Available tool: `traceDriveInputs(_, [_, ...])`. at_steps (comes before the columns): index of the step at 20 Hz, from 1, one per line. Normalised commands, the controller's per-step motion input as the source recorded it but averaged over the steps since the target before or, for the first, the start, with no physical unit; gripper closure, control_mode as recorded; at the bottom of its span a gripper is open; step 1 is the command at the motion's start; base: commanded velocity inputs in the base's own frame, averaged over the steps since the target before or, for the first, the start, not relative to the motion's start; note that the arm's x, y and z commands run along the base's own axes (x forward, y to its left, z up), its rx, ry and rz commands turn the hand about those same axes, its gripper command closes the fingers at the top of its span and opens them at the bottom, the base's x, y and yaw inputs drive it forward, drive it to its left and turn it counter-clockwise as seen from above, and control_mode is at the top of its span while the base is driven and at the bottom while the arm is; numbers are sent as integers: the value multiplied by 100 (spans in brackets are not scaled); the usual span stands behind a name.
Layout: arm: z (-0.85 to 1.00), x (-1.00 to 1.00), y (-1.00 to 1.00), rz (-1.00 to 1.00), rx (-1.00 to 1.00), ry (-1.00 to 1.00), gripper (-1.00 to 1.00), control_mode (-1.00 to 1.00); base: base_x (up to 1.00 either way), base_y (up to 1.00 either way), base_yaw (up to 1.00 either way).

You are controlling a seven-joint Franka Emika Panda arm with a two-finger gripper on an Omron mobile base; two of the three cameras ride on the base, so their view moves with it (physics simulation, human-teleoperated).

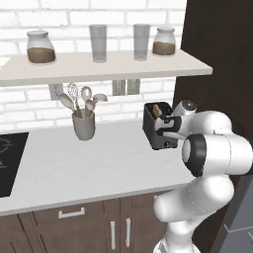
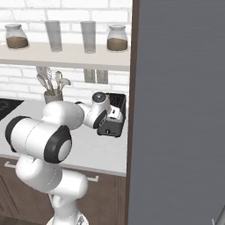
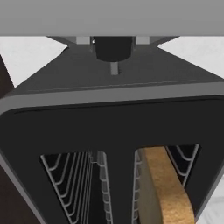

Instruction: Start the toaster. Once the lever pops up, take the bread to the plate on the dining counter.

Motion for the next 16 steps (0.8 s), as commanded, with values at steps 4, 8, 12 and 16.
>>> traceDriveInputs(4, [-32,0,0,0,0,0,100,-100,0,0,0])
traceDriveInputs(8, [-43,0,0,0,0,0,100,-100,0,0,0])
traceDriveInputs(12, [-61,0,0,0,0,0,100,-100,0,0,0])
traceDriveInputs(16, [-59,0,0,0,0,0,100,-100,0,0,0])
